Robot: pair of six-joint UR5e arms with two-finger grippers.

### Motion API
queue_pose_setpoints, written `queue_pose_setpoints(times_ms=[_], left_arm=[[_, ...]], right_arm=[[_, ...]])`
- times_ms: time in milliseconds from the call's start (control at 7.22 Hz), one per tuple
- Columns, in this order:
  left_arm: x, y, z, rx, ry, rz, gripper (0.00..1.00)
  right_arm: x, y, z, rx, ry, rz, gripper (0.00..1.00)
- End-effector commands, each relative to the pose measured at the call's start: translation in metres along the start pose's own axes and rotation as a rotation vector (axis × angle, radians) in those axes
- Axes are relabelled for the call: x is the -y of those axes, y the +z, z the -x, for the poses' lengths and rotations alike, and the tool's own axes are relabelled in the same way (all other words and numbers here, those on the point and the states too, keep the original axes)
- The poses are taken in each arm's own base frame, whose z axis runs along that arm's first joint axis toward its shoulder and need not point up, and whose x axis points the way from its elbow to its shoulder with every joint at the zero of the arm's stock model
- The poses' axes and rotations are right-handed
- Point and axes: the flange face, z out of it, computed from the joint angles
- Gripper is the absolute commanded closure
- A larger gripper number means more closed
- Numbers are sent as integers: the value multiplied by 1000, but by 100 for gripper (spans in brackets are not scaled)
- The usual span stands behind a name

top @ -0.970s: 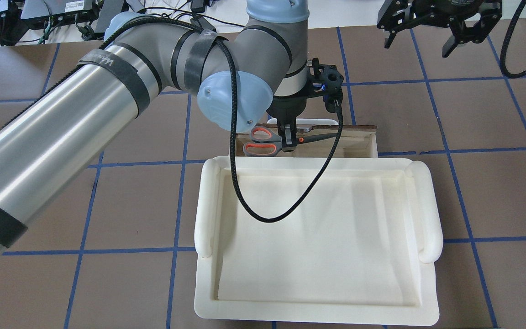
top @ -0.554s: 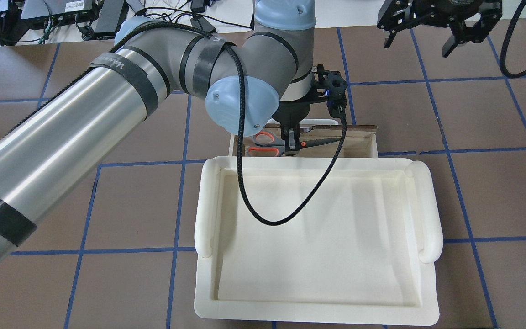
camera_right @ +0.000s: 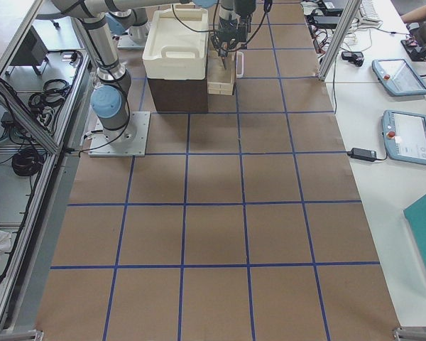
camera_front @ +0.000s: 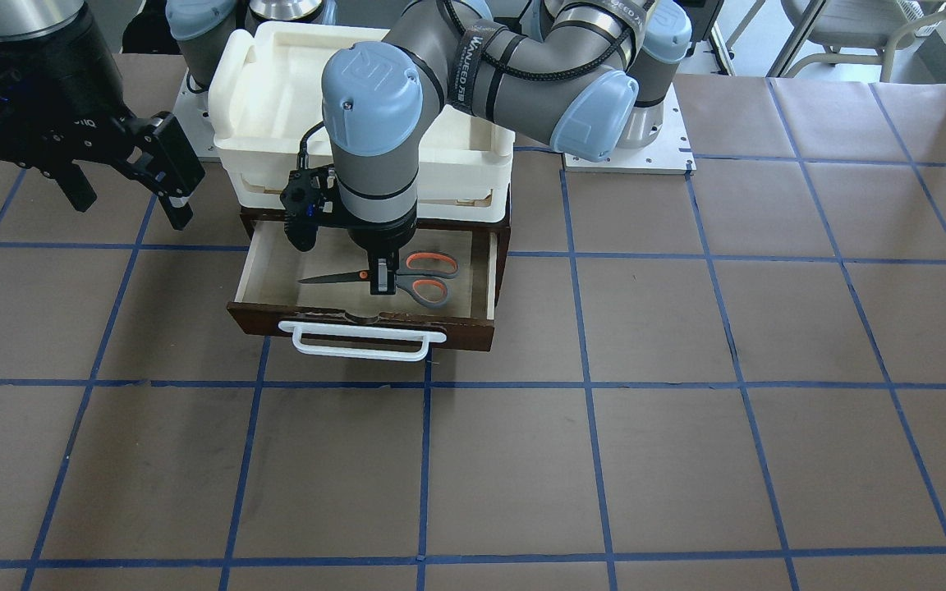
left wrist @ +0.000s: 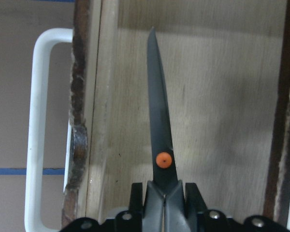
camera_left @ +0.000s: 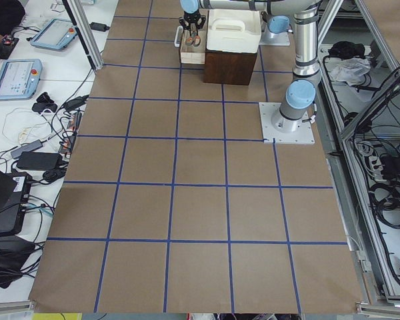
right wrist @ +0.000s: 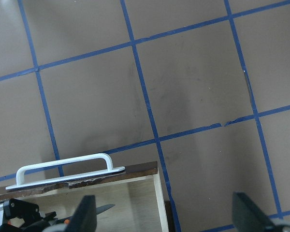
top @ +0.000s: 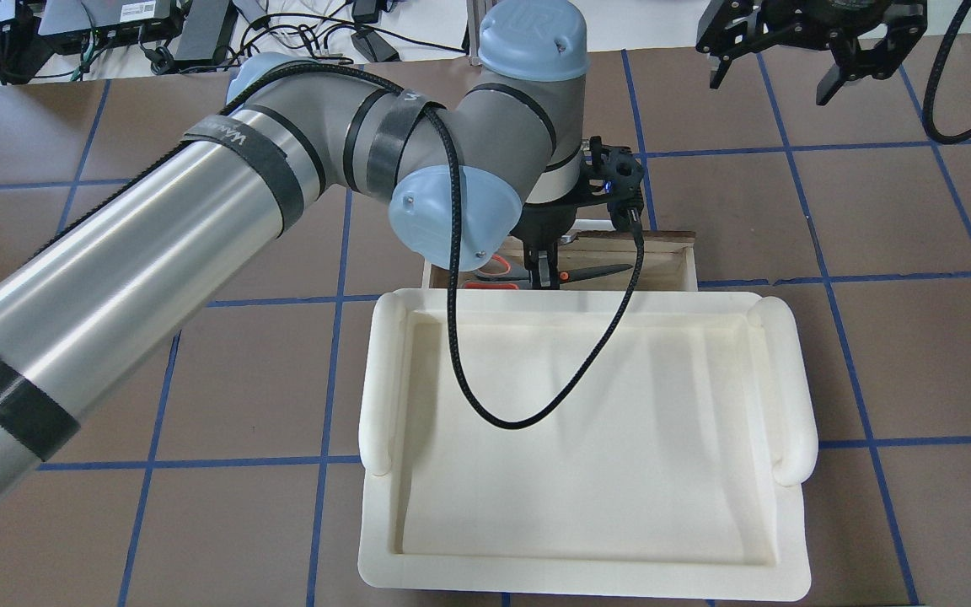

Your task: Place scissors in drawer with both arms

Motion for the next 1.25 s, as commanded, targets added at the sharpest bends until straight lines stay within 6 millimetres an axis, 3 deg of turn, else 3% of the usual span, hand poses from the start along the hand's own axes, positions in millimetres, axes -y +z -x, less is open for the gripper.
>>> queue_pose_setpoints(times_ms=[0,139,277,416,554,1108], left_arm=[[1,11,0,0,-2,2,90],[0,11,0,4,-3,12,87],[0,11,0,3,-3,11,71],[0,11,0,3,-3,11,37],[0,8,-1,5,-5,10,21],[-1,0,-5,9,-15,9,15]], right_arm=[[0,0,-1,0,1,-2,0],[0,0,-1,0,1,-2,0],[0,0,-1,0,1,-2,0],[0,0,-1,0,1,-2,0],[0,0,-1,0,1,-2,0],[1,0,0,2,1,-3,0]])
